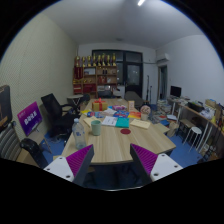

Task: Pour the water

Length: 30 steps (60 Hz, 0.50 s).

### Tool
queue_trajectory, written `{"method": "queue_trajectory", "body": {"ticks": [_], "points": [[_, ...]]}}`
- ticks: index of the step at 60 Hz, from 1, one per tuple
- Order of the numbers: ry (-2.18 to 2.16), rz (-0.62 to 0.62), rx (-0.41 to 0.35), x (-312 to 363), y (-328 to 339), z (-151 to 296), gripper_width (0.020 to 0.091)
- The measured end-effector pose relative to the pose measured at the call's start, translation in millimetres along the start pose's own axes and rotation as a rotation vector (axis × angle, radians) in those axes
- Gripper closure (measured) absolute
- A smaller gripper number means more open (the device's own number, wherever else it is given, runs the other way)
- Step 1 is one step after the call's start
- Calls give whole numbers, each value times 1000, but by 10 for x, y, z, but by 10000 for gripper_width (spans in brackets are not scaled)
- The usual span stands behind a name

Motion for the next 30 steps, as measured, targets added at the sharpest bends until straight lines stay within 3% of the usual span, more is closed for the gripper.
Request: {"method": "queue_trajectory", "body": {"ticks": [20, 30], "points": [[8, -4, -52, 454, 247, -66, 284], [4, 37, -92, 909, 0, -97, 283]]}}
Point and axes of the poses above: the point between the fingertips, and its own axes, seen from behind it with the camera up: x to the left, z up, y backward, against the way the camera looks, the point moved 5 cm from there along y, backward, against the way the camera looks
